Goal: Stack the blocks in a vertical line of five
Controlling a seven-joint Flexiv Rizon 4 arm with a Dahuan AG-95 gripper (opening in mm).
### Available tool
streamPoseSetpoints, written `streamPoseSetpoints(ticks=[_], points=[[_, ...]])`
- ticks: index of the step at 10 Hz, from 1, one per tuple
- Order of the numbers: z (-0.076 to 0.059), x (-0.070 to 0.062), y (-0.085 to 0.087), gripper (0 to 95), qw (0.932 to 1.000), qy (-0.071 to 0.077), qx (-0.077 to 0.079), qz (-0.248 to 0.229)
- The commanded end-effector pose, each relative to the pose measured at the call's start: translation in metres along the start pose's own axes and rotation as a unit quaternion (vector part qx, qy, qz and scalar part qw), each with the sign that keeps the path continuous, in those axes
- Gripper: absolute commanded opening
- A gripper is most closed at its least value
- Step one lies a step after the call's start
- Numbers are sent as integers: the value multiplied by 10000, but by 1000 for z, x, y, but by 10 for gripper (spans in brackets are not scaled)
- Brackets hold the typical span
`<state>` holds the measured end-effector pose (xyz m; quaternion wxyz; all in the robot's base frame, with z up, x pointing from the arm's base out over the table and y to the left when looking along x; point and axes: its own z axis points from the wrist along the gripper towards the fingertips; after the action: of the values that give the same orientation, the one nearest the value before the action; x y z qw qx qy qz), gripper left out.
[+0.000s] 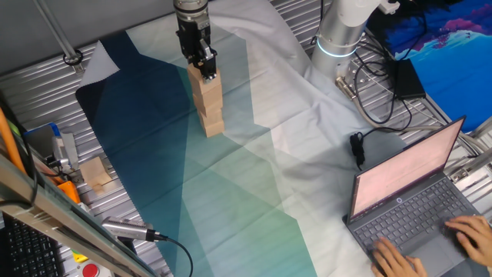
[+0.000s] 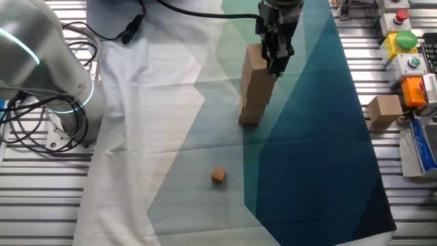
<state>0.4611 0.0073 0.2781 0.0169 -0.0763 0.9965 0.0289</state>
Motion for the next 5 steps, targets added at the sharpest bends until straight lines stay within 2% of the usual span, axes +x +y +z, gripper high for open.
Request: streamPoseSetpoints(ticks=[1, 4, 5], points=[[1, 0, 0, 380, 10000, 5, -9, -2], [1, 0, 0, 380, 10000, 2, -27, -8], [1, 0, 0, 570, 10000, 3, -27, -28]])
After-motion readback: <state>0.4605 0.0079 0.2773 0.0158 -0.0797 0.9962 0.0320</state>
